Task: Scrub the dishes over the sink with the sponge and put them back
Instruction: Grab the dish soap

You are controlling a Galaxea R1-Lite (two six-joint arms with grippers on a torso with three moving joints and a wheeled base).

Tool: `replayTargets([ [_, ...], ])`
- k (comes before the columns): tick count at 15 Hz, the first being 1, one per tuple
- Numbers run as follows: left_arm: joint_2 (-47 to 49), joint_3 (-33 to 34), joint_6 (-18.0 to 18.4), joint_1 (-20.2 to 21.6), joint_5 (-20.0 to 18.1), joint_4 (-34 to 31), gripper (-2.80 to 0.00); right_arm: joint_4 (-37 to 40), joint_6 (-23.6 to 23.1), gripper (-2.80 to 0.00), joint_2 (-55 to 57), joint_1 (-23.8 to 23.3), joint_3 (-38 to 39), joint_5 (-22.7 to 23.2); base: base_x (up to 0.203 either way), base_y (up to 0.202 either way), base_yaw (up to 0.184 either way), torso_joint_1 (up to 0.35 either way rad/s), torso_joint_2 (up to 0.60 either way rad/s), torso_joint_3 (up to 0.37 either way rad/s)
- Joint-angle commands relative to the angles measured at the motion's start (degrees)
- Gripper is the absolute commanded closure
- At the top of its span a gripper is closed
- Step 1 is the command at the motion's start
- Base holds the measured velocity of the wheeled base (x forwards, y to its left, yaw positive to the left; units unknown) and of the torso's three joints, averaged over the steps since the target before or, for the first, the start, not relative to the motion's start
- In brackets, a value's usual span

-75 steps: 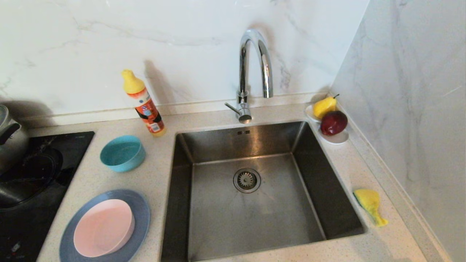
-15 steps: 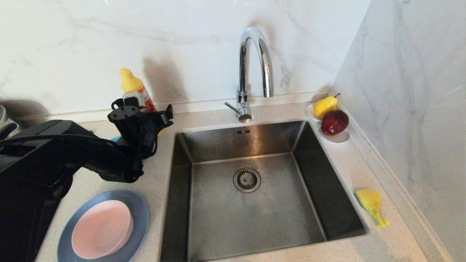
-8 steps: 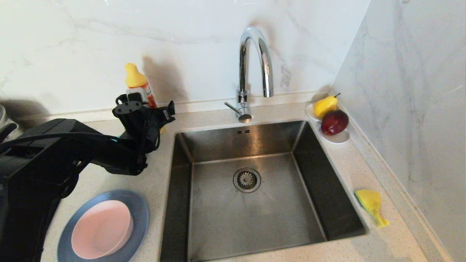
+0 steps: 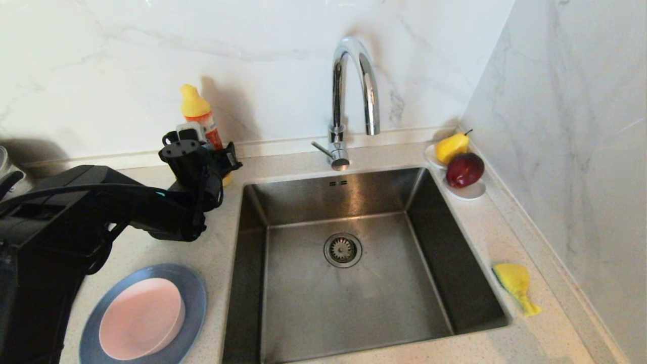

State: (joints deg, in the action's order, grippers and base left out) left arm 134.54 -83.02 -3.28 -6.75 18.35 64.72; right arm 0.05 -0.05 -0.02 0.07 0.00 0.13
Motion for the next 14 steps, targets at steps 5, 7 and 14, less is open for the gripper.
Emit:
replayTargets([
  [5,-0.51,0.31,-0.15,-0.01,0.26,0.47,0.00,0.01,-0.04,0.00,0.01,0.02,0.00,0.04,0.000,0.000,0.000,0.000,0.00,0.000],
  [7,-1.74,0.56,-0.16,0.01,1.28,0.55,0.00,0.00,0.00,0.00,-0.03,0.05,0.00,0.04,0.000,0.000,0.000,0.000,0.00,0.000],
  [14,-21.19,12.99,-0.24,-2.54,3.28,-0.22,0.00,0.04,-0.04,0.00,0.02,0.01,0.00,0.04,0.000,0.000,0.000,0.000,0.00,0.000],
])
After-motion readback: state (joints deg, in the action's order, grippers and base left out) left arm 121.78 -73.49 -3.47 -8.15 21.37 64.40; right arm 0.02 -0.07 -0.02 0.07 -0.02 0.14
